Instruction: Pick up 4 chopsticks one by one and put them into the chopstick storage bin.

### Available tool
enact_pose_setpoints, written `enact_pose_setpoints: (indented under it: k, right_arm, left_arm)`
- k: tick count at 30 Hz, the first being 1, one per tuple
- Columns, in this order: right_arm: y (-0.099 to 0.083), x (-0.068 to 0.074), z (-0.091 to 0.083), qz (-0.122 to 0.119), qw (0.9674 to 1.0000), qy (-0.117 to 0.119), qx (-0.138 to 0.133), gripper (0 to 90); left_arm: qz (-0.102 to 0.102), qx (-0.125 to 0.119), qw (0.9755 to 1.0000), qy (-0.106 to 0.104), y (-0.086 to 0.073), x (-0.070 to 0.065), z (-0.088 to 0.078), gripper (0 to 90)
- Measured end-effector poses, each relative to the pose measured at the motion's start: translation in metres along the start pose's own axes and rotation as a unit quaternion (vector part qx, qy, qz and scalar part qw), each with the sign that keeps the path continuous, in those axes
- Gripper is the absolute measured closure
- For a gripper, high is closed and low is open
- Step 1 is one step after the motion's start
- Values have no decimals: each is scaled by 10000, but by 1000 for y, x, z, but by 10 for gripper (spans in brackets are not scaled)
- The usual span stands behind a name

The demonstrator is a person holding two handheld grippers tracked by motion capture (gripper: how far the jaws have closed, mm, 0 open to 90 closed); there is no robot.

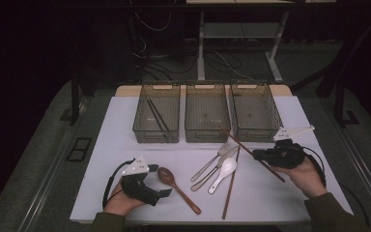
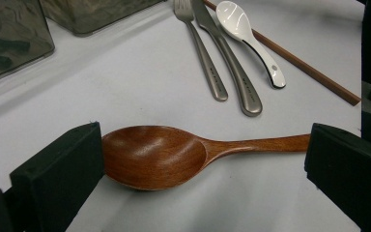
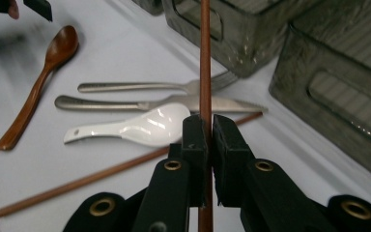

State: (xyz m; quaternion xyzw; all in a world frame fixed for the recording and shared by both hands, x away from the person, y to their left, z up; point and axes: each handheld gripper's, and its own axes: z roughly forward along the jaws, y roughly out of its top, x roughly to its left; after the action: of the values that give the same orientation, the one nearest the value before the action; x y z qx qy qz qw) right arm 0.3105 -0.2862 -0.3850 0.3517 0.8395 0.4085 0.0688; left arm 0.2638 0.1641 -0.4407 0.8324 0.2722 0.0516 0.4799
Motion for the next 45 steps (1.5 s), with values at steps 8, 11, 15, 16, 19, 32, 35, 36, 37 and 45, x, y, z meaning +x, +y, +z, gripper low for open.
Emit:
enact_pose_setpoints:
  k: [8, 11, 15, 16, 19, 32, 35, 36, 37, 45]
  right_arm:
    - [23, 5, 18, -118, 9999, 82, -95, 842]
    - [29, 8, 23, -164, 9997, 127, -124, 842]
    - [38, 11, 32, -211, 9995, 180, -144, 842]
    - [41, 12, 34, -207, 9995, 190, -145, 842]
    - [50, 16, 42, -246, 9993, 215, -179, 842]
    - [101, 31, 85, -268, 9994, 145, -132, 842]
    - [115, 35, 95, -290, 9995, 111, -110, 842]
    - [120, 36, 98, -288, 9995, 86, -101, 842]
    - [124, 37, 102, -301, 9995, 60, -88, 842]
    - [153, 45, 127, -299, 9995, 30, -26, 842]
  left_arm:
    - [2, -13, 10000, -8, 0, 0, 0, 0]
    - [3, 0, 10000, -11, 0, 0, 0, 0]
    - [7, 2, 10000, -11, 0, 0, 0, 0]
    - [4, -2, 10000, -12, 0, 0, 0, 0]
    - [2, -13, 10000, -9, 0, 0, 0, 0]
    - [-38, -63, 10000, -27, 0, 2, -2, 0]
    - [-32, -75, 10000, -31, 0, 1, -2, 0]
    - [-55, -102, 9999, -34, 0, 1, -2, 0]
    - [-34, -87, 9999, -38, 0, 1, -2, 0]
    - [-52, -102, 9999, -62, 1, 1, -3, 0]
